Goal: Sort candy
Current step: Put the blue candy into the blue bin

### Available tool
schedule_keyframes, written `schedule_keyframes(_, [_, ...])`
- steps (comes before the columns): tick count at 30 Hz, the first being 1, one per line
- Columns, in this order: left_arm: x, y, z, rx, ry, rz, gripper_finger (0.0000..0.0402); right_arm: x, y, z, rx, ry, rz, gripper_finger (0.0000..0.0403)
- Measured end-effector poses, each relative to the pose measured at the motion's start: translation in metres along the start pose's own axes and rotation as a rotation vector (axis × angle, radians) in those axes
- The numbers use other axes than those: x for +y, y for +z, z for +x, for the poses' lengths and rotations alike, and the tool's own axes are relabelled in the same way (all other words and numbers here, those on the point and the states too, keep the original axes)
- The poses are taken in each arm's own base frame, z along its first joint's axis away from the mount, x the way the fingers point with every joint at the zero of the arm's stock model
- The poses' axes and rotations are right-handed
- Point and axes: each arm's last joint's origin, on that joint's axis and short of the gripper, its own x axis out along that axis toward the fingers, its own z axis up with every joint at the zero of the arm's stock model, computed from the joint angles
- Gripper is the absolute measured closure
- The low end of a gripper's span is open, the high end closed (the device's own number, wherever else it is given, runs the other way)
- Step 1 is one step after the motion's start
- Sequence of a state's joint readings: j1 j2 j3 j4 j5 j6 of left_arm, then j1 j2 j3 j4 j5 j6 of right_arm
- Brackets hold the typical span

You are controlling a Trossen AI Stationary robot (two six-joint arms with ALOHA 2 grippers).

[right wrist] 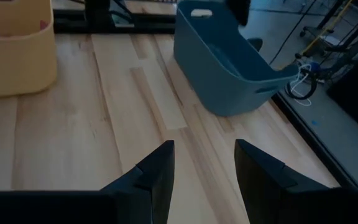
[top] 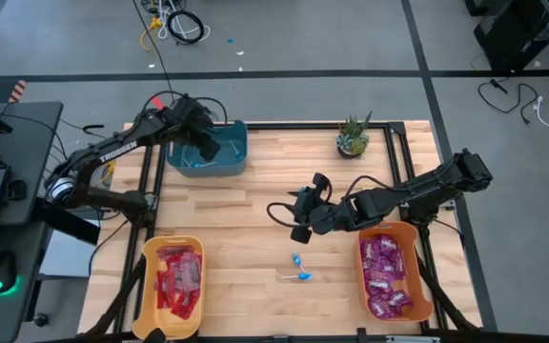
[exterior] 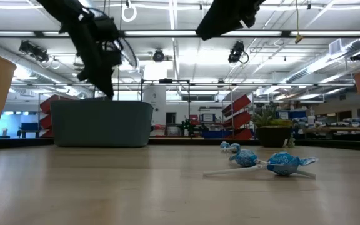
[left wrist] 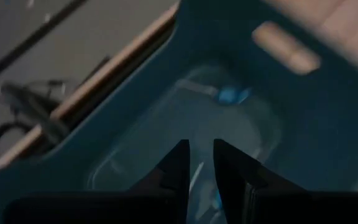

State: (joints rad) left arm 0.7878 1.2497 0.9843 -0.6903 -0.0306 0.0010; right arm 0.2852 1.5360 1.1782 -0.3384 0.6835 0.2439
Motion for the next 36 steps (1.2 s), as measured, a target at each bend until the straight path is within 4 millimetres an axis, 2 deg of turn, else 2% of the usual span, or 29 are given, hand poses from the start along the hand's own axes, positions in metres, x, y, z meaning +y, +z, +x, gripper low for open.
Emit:
schedule_keyframes(7, [-0.026,0.017,-0.055,-0.231,-0.145,0.066,0.0326,0.002,-0.005,0.0,0.059,0.093,-0.03,0.0249])
schedule_keyframes(13, [-0.064,0.013,-0.083,-0.352,-0.366,0.127,0.0326,0.009,-0.011,-0.005,0.125,0.202,-0.039,0.0249])
schedule_keyframes(16, [-0.085,0.008,-0.091,-0.367,-0.446,0.178,0.0326,0.015,-0.021,-0.007,0.16,0.257,-0.015,0.0249])
schedule_keyframes(21, [-0.114,0.0,-0.102,-0.395,-0.555,0.264,0.0326,0.025,-0.049,-0.008,0.252,0.298,0.055,0.0249])
schedule_keyframes(29, [-0.145,-0.021,-0.11,-0.402,-0.553,0.321,0.0326,0.035,-0.096,-0.006,0.387,0.391,0.219,0.0249])
schedule_keyframes(36, [-0.165,-0.041,-0.108,-0.401,-0.557,0.35,0.0326,0.042,-0.11,-0.006,0.319,0.458,0.316,0.0249])
